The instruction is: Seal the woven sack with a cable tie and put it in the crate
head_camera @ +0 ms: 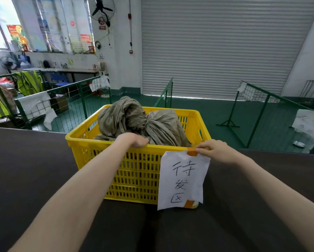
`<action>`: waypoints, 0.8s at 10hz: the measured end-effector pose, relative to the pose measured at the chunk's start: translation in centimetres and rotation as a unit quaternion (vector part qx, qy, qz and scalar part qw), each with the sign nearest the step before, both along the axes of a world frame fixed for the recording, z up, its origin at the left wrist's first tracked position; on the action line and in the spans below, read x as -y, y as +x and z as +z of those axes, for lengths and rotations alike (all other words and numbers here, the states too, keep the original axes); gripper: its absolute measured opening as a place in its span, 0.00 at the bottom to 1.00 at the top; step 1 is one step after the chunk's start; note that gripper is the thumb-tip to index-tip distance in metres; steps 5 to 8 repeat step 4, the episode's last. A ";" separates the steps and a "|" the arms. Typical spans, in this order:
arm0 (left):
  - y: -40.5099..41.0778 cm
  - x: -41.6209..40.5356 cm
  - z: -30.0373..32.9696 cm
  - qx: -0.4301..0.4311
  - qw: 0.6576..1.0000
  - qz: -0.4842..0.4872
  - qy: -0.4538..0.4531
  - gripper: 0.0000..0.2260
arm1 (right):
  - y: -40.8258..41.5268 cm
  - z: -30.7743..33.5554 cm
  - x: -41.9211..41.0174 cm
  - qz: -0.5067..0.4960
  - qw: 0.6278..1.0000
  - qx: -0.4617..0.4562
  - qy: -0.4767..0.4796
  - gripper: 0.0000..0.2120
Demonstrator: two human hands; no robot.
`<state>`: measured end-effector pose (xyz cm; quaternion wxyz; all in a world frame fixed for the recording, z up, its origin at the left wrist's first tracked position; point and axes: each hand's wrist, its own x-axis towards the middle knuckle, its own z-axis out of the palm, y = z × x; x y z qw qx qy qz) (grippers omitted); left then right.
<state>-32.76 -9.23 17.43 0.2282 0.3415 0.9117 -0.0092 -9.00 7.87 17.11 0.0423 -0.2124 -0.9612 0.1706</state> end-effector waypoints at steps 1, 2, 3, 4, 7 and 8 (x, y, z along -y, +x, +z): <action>-0.2 0.3 0.8 0.020 0.999 -0.018 0.021 0.27 | 1.1 -0.7 0.3 0.022 0.998 -0.046 -0.049 0.16; -0.1 1.1 0.7 -0.044 0.997 -0.044 0.050 0.24 | 1.9 -0.9 0.2 0.011 0.992 -0.103 -0.071 0.15; 0.9 2.2 0.7 -0.173 0.977 -0.056 0.111 0.18 | 3.0 -0.8 -0.2 0.009 0.986 -0.153 -0.070 0.12; 1.4 3.1 1.3 -0.228 0.945 -0.034 0.233 0.15 | 3.1 -0.5 -0.3 -0.015 0.978 -0.203 -0.053 0.10; 1.4 3.1 1.3 -0.228 0.945 -0.034 0.233 0.15 | 3.1 -0.5 -0.3 -0.015 0.978 -0.203 -0.053 0.10; 1.4 3.1 1.3 -0.228 0.945 -0.034 0.233 0.15 | 3.1 -0.5 -0.3 -0.015 0.978 -0.203 -0.053 0.10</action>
